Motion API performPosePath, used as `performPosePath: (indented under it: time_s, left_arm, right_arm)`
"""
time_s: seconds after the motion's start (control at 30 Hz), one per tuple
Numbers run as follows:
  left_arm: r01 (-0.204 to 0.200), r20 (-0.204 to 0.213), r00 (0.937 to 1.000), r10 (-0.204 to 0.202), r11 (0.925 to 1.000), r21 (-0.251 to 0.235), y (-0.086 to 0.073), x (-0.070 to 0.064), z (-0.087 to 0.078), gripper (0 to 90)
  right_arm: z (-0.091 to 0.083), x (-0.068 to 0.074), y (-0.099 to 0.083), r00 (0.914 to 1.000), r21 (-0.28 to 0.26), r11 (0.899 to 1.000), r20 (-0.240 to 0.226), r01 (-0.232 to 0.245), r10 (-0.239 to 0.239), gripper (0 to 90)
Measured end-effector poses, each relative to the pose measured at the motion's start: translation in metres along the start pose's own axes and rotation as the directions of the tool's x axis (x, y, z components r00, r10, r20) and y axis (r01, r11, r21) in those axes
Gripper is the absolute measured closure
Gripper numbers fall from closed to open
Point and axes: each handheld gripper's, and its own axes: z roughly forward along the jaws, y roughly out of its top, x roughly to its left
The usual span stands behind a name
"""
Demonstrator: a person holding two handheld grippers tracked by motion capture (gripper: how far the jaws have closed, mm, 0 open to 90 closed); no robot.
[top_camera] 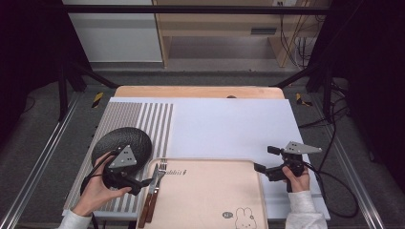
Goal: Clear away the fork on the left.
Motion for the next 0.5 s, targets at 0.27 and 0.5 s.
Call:
performPosePath:
  time_s: [0.27,0.5]
  left_arm:
    - [-0.045,-0.007,0.9989,0.045,0.9989,0.007,-0.004,0.006,-0.01,3.7]
    - [-0.091,-0.029,0.9954,0.092,0.9952,0.036,-0.006,0.012,-0.019,3.6]
  right_arm:
    - [-0.001,0.0,0.0,1.0,-0.004,1.0,-0.001,-0.002,0.002,0.3]
    - [-0.002,-0.002,0.0,1.0,-0.003,1.0,0.002,-0.004,0.004,0.4]
